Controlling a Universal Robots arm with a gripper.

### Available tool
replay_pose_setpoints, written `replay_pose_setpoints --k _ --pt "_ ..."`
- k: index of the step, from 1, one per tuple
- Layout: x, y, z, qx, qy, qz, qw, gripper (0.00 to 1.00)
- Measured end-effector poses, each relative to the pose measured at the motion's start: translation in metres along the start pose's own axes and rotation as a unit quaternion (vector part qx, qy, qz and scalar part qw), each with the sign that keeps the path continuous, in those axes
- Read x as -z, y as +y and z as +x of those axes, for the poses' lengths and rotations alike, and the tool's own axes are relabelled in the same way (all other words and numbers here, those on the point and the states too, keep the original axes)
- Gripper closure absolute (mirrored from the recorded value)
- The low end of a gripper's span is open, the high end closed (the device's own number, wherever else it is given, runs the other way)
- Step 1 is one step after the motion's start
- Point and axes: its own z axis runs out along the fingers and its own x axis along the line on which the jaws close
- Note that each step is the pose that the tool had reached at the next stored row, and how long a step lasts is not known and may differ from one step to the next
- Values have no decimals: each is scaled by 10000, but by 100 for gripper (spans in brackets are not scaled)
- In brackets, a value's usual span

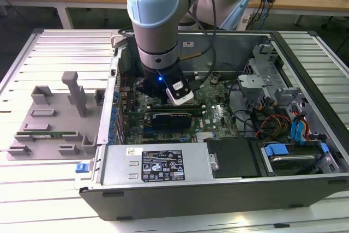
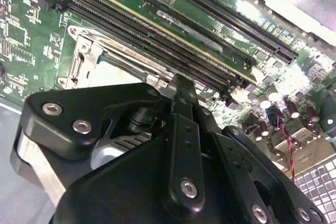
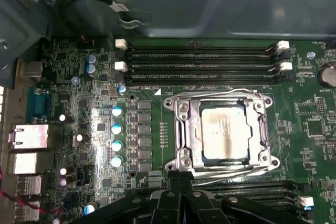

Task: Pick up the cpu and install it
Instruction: 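Install the second cpu locking lever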

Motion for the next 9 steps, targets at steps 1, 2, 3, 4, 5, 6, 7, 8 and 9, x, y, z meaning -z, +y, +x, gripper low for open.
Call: replay_pose_setpoints --k 1,2,3,4,5,6,7,8,9 --pt "2 -24 -10 -1 5 -5 10000 89" --pt "2 -41 -26 -2 10 -9 10000 89" --pt "0 -44 -46 -3 10 -19 10000 89" --pt "-3 -45 -69 -4 11 -34 10000 89" --pt "-11 -46 -79 -7 11 -61 10000 89" --pt "-28 -50 -76 -9 11 -78 10000 89" --pt "-56 -55 -74 -10 12 -93 10000 89" --pt "-81 -60 -72 -12 13 -116 9999 89" --pt "-97 -63 -71 -14 13 -145 9999 89"
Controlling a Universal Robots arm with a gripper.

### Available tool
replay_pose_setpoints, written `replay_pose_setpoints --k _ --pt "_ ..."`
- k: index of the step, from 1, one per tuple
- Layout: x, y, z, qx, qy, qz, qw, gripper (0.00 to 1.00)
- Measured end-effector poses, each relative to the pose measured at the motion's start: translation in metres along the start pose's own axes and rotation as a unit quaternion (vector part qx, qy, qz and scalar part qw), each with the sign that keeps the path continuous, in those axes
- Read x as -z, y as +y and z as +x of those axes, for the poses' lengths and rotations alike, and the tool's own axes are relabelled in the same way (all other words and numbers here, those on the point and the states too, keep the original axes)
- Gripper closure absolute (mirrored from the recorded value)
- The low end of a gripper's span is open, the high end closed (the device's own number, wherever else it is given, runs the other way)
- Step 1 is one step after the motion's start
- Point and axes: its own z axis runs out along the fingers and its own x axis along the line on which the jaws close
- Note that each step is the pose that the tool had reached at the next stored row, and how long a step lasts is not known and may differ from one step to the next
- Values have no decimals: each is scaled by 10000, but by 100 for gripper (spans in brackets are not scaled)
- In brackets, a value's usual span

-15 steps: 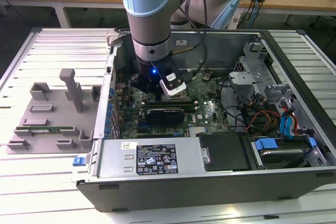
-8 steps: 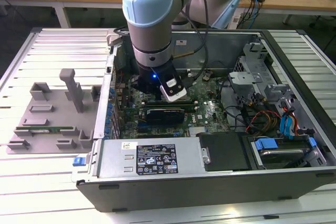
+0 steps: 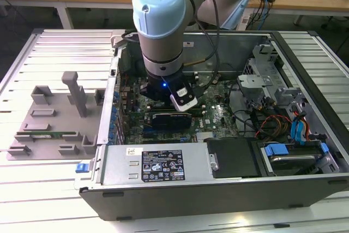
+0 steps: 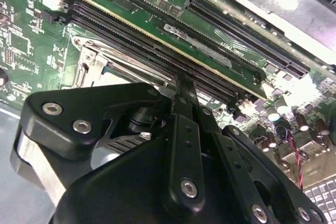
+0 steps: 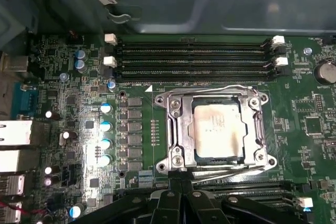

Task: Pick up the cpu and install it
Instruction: 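Install the second cpu locking lever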

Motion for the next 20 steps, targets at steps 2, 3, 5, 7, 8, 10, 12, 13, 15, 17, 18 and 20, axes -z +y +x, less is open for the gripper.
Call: replay_pose_setpoints --k 2,3,5,7,8,10,12,13,15,17,18,20 --pt "-6 0 1 -3 0 -29 10000 89" --pt "-7 0 1 -3 0 -30 10000 89" --pt "-9 11 7 -1 -4 -28 10000 89" --pt "-14 31 18 1 -16 -32 10000 89" --pt "-20 47 26 2 -25 -34 10000 89" --pt "-25 75 47 2 -37 -33 10000 89" --pt "-33 99 81 2 -46 -35 10000 89" --pt "-35 104 98 2 -47 -33 10000 89" --pt "-38 104 116 3 -50 -34 10000 89" --pt "-42 102 138 5 -62 -35 10000 89" --pt "-43 101 146 6 -66 -34 10000 89" --pt "-55 98 160 11 -87 -39 10000 89"
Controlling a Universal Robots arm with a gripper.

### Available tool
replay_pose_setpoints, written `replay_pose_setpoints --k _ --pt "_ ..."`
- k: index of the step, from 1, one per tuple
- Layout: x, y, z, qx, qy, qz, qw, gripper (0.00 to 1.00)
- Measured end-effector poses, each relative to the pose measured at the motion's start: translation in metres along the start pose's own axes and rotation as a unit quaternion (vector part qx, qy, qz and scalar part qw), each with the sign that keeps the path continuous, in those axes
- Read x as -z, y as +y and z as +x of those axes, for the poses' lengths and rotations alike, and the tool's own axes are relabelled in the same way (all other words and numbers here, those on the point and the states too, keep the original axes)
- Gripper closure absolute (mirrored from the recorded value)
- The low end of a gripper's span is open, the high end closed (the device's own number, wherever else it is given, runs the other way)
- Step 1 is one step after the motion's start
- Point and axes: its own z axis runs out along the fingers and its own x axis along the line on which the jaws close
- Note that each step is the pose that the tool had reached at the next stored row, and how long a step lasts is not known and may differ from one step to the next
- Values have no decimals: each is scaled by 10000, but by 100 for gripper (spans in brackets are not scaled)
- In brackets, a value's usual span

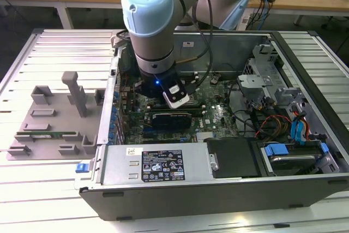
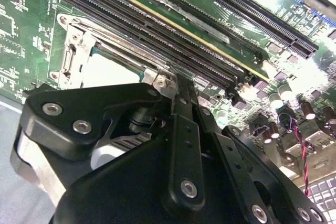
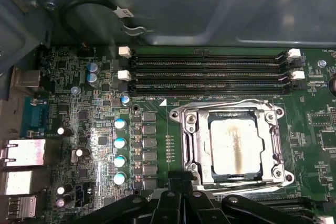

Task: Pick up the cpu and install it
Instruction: 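Install the second cpu locking lever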

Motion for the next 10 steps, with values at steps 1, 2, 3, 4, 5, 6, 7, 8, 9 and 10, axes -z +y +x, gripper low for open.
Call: replay_pose_setpoints --k 1,2,3,4,5,6,7,8,9,10 --pt "-1 0 3 1 -1 1 10000 89" --pt "7 1 3 0 -1 3 10000 89" --pt "20 4 1 0 -1 4 10000 89" --pt "93 22 -7 0 -1 6 10000 89" --pt "183 42 -18 0 0 7 10000 89" --pt "200 53 -21 -7 -3 6 10000 89" --pt "207 64 -22 -18 -5 8 10000 89" --pt "218 79 -27 -39 -10 11 10000 89" --pt "226 91 -45 -65 -16 14 10000 89" --pt "224 93 -76 -80 -19 25 10000 89"
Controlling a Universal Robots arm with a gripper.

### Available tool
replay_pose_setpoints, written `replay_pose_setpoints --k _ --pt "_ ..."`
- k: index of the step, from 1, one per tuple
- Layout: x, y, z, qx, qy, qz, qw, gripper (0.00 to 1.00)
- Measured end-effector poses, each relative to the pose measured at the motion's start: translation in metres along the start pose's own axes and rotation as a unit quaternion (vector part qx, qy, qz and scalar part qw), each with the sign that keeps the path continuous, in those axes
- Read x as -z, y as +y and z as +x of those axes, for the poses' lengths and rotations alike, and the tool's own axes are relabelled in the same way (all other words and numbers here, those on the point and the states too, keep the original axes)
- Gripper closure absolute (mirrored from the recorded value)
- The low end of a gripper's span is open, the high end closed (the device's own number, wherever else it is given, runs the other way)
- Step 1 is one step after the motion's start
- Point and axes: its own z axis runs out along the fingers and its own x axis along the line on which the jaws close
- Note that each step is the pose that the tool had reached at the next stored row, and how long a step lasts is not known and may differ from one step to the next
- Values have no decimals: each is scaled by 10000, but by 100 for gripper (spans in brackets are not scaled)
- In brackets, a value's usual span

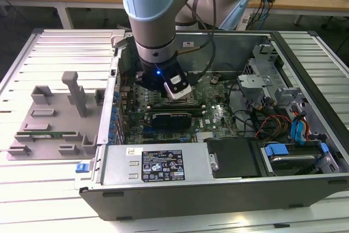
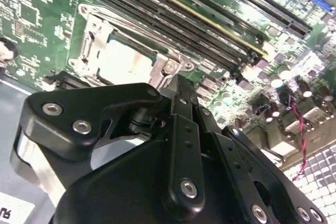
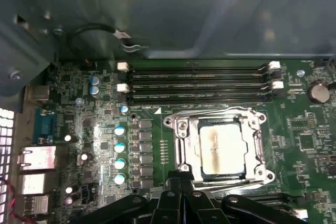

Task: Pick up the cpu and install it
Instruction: 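Install the second cpu locking lever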

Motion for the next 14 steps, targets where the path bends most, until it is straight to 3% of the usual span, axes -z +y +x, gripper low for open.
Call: replay_pose_setpoints --k 2,5,6,11,14 --pt "-6 2 -62 -17 17 60 10000 89" --pt "-29 15 -261 -57 130 302 9994 89" --pt "-38 35 -296 -55 139 347 9993 89" --pt "-70 160 -338 -47 136 428 9990 89" --pt "-102 287 -370 -41 133 489 9987 89"
